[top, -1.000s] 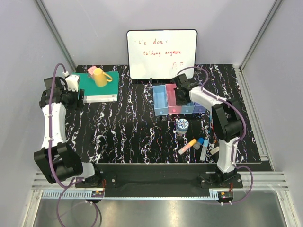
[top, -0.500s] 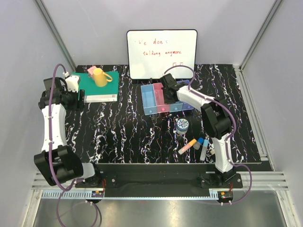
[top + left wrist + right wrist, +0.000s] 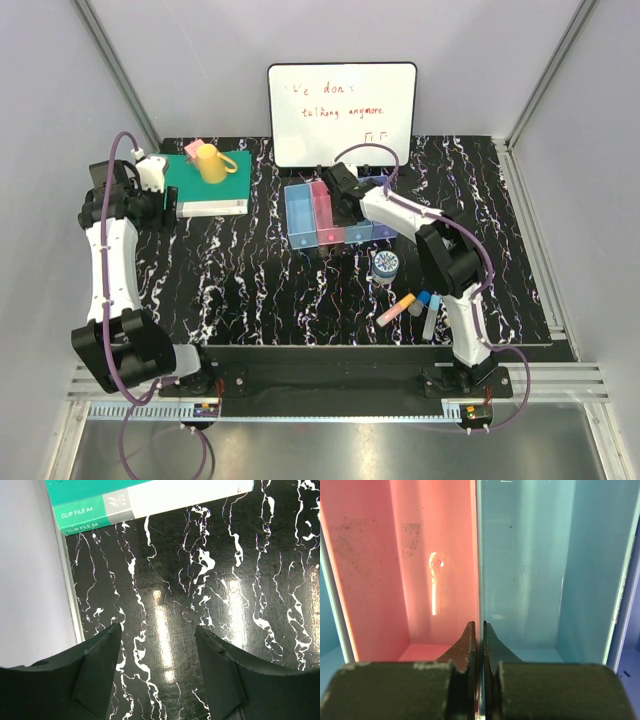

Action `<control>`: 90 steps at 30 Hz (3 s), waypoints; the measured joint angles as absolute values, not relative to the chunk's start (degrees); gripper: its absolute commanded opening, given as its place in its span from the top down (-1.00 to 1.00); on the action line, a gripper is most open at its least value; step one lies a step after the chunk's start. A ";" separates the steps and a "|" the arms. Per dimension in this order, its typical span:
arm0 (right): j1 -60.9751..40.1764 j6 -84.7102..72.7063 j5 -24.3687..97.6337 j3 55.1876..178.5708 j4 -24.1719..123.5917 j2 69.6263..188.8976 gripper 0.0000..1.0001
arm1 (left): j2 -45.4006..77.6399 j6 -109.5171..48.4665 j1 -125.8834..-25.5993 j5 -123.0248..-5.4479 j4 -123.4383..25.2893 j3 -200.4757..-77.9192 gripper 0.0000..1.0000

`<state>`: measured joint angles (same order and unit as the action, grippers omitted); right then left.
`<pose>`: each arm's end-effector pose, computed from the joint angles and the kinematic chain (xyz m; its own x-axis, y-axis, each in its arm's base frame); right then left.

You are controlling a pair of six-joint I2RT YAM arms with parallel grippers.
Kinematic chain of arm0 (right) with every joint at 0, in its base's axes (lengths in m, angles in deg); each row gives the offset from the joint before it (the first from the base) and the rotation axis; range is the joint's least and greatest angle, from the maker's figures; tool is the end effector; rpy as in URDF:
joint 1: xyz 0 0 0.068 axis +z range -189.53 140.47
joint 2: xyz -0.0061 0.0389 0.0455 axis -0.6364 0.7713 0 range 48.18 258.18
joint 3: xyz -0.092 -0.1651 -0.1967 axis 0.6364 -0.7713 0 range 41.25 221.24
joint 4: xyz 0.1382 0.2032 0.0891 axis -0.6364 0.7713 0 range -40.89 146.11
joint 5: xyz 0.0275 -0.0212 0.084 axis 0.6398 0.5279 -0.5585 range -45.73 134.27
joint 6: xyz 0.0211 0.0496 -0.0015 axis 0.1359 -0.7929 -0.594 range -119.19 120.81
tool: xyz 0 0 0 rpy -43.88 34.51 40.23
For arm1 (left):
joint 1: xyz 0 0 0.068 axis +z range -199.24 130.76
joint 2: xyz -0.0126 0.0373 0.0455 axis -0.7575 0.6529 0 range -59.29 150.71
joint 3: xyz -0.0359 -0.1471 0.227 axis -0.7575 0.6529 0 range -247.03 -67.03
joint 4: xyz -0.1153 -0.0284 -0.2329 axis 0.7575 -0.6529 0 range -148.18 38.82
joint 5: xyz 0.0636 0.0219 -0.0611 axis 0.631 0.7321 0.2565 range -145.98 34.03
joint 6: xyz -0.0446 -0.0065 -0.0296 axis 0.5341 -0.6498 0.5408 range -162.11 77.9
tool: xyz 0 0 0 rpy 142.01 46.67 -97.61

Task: Sort the stationery into containers
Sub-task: Move the storage box to the center of the board, then pick up the stationery from the center of the board.

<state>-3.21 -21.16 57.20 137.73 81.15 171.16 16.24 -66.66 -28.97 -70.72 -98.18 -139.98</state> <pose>0.3806 0.2699 0.1866 -0.8181 -0.1488 -0.5555 -0.1910 0.9814 0.0184 0.2581 0.0857 0.3355 -0.7245 0.1608 -0.6703 0.1327 0.9868 0.0933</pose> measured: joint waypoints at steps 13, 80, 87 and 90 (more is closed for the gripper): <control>-1.16 -26.87 58.36 140.36 82.76 172.75 1.00 | 16.24 -67.40 -28.97 -70.76 -99.30 -141.68 -0.32; -0.78 -8.73 66.99 145.14 81.23 166.63 -0.93 | 15.10 -68.61 -29.25 -71.79 -101.13 -143.15 -0.59; -2.23 10.07 60.52 141.71 82.04 153.39 -0.99 | 9.75 -74.14 -32.20 -72.05 -101.63 -140.52 -0.92; -3.39 15.05 56.63 136.84 84.21 146.09 -0.96 | 6.71 -77.28 -34.48 -72.03 -102.55 -138.05 -0.98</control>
